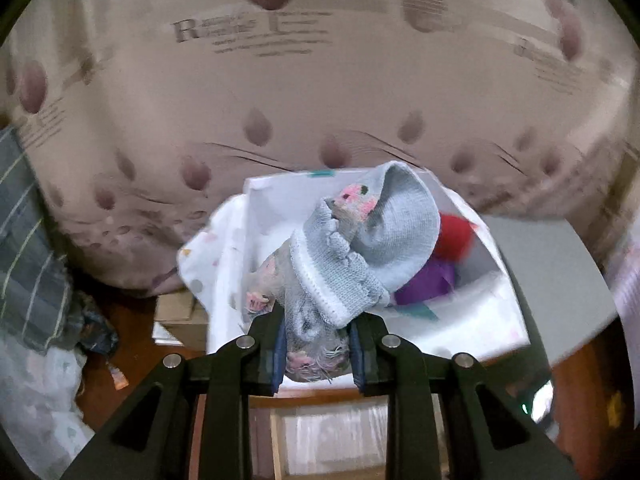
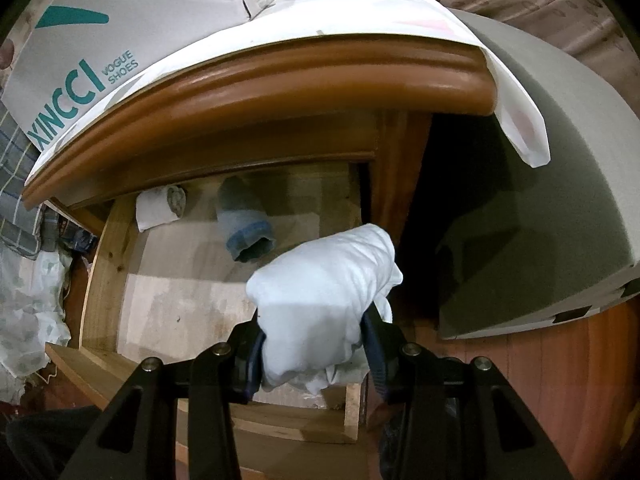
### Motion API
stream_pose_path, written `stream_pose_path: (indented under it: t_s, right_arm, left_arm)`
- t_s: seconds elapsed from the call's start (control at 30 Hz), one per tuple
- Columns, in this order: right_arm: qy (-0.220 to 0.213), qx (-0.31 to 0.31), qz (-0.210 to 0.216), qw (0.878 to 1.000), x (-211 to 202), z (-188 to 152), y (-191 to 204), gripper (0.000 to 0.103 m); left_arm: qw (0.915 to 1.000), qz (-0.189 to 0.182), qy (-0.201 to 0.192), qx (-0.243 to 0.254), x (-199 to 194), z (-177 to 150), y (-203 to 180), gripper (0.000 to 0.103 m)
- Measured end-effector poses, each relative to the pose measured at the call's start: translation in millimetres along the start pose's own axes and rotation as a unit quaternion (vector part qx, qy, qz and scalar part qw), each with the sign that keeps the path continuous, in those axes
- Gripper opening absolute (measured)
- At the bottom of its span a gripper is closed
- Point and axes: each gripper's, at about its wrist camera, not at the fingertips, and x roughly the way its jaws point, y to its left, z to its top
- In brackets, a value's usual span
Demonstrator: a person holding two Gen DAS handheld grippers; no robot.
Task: Take underwear out of drawer
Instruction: 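Carry the floral underwear into the white box and open the left tool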
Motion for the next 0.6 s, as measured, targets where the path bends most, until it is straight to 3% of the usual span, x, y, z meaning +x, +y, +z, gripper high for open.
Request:
stream_pose_path:
  t_s: [0.2, 0.6]
  right_arm:
    - [-0.01, -0.003, -0.005, 1.0, -4.6, 1.2, 1.1, 0.043]
    - [-0.011, 0.008, -0.009, 1.0, -2.4, 4.5, -2.5, 0.043]
  left_arm:
    - [0.9989, 0.029, 0.025, -0.027, 38.5, 14.3, 12.8, 0.023]
    - [0.9961, 0.052, 0.067, 0.025, 103.8, 8.5, 16.3, 0.023]
